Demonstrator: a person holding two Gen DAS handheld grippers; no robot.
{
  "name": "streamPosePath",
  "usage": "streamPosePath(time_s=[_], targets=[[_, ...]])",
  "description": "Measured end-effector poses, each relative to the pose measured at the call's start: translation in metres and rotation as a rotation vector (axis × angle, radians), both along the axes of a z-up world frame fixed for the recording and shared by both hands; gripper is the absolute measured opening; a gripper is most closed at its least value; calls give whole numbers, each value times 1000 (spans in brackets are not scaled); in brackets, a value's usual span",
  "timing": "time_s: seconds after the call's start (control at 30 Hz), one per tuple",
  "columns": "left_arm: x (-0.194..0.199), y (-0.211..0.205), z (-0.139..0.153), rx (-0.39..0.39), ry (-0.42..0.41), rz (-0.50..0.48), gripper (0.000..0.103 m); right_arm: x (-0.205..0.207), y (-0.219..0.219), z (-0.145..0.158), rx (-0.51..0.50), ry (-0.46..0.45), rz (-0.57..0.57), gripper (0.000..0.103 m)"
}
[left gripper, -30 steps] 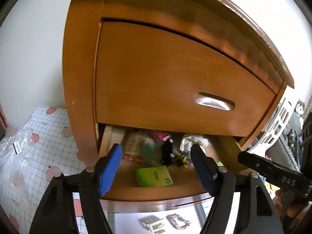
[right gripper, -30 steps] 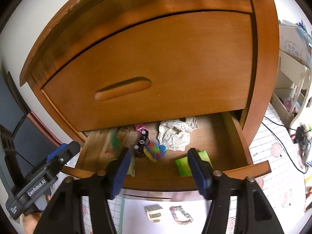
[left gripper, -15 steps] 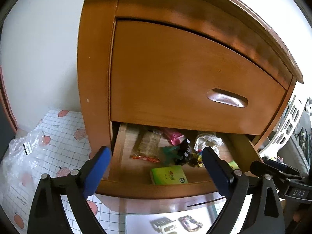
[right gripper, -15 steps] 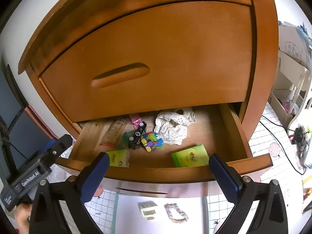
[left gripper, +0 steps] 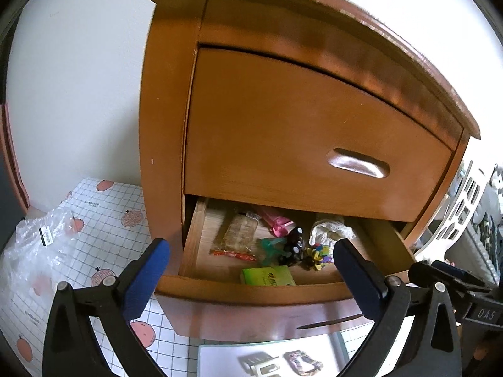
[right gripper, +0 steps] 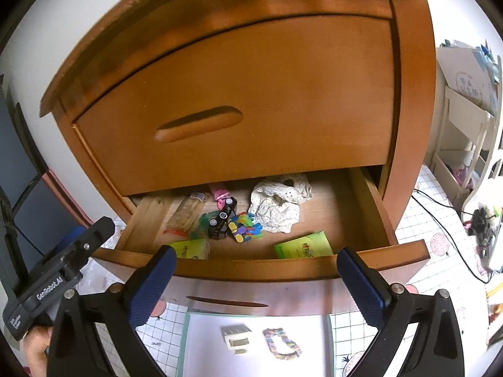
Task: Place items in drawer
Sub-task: 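Withdraw both open tools from the drawer back over the white tray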
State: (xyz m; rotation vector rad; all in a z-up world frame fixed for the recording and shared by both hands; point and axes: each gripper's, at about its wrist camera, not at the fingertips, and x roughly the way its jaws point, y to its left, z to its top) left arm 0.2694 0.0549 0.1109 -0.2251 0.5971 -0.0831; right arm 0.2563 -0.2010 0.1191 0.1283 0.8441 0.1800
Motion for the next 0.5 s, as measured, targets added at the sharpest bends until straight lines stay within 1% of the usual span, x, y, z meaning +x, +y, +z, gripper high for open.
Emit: streamPosePath(time_s=[0.17, 0.3, 0.43, 0.5], targets=[[-25, -4, -3, -18, -45, -23, 103, -20, 0, 1, 13, -37, 19, 103], [-47, -16, -18, 0, -60, -61, 103, -42, -3, -16, 20, -36, 21, 103], [-60, -27, -43, 4, -7, -101, 103, -56, -8, -51, 29, 34, 4, 103], [-64, -31, -63, -19, 47, -132, 103, -60, -11, -72, 23, 80, -16, 103]])
